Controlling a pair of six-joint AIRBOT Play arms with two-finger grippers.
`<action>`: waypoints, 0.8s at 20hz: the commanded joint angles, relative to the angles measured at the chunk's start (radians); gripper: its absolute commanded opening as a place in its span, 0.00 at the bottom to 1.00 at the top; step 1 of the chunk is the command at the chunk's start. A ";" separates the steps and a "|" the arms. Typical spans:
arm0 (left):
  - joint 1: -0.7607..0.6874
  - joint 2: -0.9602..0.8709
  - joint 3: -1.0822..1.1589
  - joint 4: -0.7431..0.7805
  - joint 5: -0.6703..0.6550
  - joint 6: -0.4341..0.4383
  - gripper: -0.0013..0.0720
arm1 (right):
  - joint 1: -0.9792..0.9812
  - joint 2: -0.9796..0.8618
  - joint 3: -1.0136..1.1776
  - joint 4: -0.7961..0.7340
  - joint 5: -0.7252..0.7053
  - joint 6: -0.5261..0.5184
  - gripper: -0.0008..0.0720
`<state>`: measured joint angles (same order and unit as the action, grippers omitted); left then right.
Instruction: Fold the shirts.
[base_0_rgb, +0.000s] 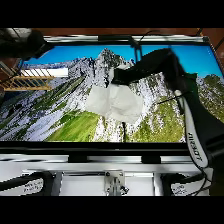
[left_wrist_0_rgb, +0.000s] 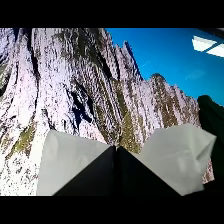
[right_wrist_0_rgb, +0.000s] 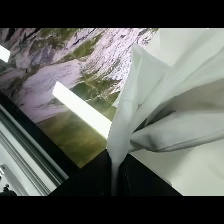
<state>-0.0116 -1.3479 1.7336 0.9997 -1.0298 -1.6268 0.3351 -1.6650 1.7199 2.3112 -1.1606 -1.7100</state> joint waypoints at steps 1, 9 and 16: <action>0.041 0.048 0.000 0.006 -0.062 0.022 0.05 | 0.076 -0.133 0.001 0.030 0.103 -0.010 0.07; -0.024 0.043 0.000 0.008 -0.090 0.071 0.05 | 0.079 -0.240 0.001 0.189 0.275 0.039 0.08; -0.051 0.043 0.000 0.014 -0.090 0.071 0.05 | 0.043 -0.222 0.001 0.189 0.308 0.037 0.80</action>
<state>-0.0563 -1.3052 1.7336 1.0111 -1.1179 -1.5589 0.4007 -1.8950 1.7203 2.5076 -0.8280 -1.6573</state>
